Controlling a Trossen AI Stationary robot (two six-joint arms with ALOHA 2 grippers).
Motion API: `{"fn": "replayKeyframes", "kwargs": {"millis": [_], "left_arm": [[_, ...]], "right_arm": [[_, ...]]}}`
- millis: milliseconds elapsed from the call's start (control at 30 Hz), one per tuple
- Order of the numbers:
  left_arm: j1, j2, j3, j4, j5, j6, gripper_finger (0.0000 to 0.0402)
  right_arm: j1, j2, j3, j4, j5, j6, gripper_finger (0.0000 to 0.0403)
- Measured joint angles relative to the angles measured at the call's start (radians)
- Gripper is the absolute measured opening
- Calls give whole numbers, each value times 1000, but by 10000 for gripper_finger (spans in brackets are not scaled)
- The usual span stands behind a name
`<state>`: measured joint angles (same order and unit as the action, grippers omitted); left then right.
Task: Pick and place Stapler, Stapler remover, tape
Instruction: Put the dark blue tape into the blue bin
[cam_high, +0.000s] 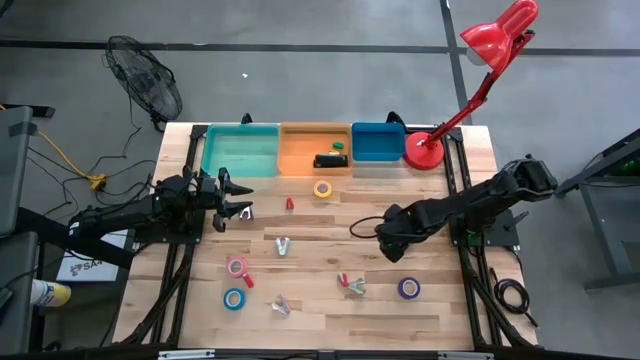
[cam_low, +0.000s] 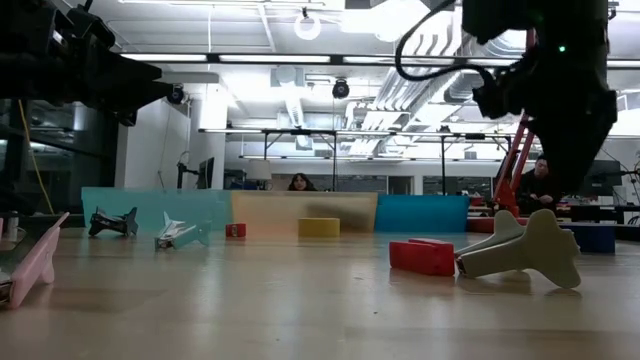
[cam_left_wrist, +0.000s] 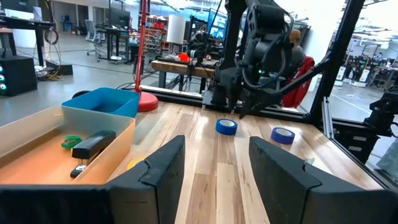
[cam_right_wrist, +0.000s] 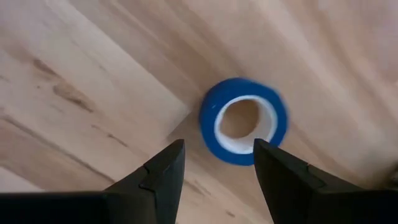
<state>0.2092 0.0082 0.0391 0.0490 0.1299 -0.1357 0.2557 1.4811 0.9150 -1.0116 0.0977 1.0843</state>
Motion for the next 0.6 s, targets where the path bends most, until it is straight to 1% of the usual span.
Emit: {"fn": "replayKeyframes", "kwargs": {"millis": [367,533,600], "left_arm": [[0,0,0,0,0,0,177],[0,0,0,0,0,0,177],[0,0,0,0,0,0,177]], "right_arm": [[-27,0,-103,104,1,16,181],[-52,0,-147,203,-5,-9,181],[-62,0,-170,250,-27,-18,181]]}}
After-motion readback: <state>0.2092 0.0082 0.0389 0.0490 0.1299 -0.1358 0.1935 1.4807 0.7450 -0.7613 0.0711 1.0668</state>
